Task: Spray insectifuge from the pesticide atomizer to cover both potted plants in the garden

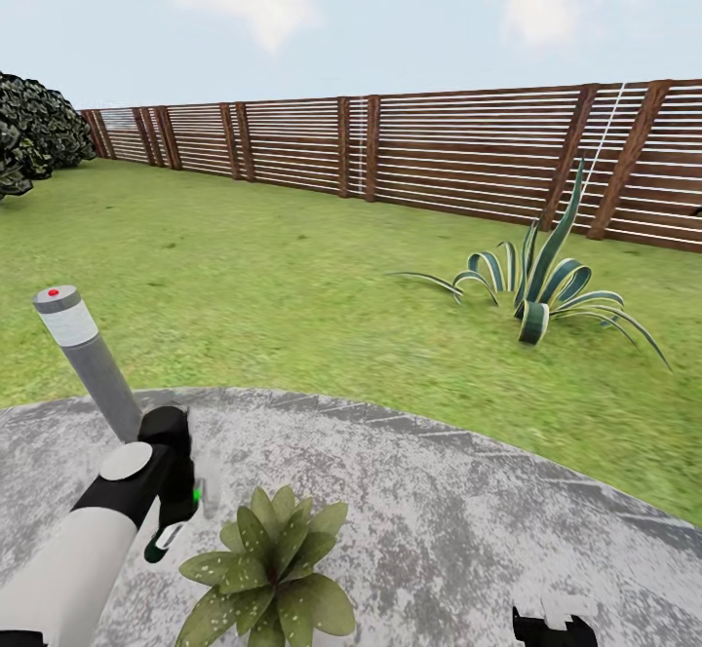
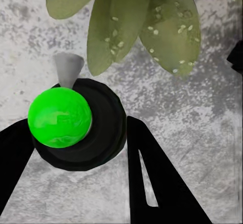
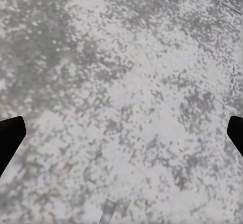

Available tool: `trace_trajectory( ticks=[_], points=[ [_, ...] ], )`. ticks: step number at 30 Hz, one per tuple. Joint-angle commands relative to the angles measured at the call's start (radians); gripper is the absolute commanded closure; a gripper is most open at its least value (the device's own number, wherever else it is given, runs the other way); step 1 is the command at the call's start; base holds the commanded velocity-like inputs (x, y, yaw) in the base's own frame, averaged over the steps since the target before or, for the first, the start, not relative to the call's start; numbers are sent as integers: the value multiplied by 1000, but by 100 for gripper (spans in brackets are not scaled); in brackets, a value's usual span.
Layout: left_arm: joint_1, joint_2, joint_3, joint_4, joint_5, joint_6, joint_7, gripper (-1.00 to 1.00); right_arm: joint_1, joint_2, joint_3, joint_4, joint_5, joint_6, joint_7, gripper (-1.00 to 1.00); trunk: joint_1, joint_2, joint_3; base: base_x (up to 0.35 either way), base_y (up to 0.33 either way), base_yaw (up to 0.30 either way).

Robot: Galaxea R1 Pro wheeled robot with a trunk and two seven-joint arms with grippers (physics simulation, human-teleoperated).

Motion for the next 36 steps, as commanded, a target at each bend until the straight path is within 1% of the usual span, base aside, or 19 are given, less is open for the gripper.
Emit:
trace_trajectory(
  ticks=[1,2,5,9,10,11,13,14,15,19,25,28,29,36],
  points=[
    [10,2,-1,0,1,11,-5,100,-1,0,-7,2,11,-5,-3,-100,0,0,-1,0,0,0],
    [24,3,1,0,4,11,-5,100,-1,-1,-7,2,11,-5,-3,-100,0,0,-1,0,0,0],
    [42,3,3,0,8,13,-5,100,-1,-2,-7,1,11,-5,-3,-100,0,0,-1,0,0,0],
    [46,4,5,-1,10,22,-5,100,-1,-3,-7,0,11,-5,-3,-100,0,0,-1,0,0,0],
    [47,4,11,-1,10,24,-5,100,-1,-3,-7,0,11,-5,-3,-100,0,0,-1,0,0,0],
    [47,4,22,-1,10,25,-5,100,-1,-2,-7,-1,10,-5,-3,-100,0,0,-1,0,0,0],
    [47,3,87,-2,6,25,-5,100,-1,0,-7,-1,8,-6,-4,-100,0,0,-1,0,0,0],
    [47,2,131,-11,1,27,-5,100,-1,0,-7,-1,8,-6,-4,-100,0,0,-1,0,-49,0],
    [47,2,136,-12,0,28,-5,100,-1,0,-7,-1,8,-6,-4,-100,0,0,-1,0,-147,0],
    [42,-3,141,-15,-1,31,-5,100,-1,1,-8,-1,8,-6,-4,-100,0,0,-1,-17,-238,46],
    [32,-5,141,-16,-2,45,-5,100,-1,2,-8,-1,7,-6,-5,-100,0,0,-1,-162,-248,213],
    [31,-7,139,-17,-3,77,-5,100,-1,2,-8,-3,6,-6,-5,-100,0,0,-1,-218,-228,46],
    [25,-8,135,-18,-3,103,-5,100,-1,1,-8,-3,6,-7,-5,-100,0,0,-1,-176,-237,4],
    [12,-5,132,-19,-4,107,-5,100,-1,2,-8,-3,7,-7,-5,-100,0,0,-1,-140,-258,1]
  ],
)
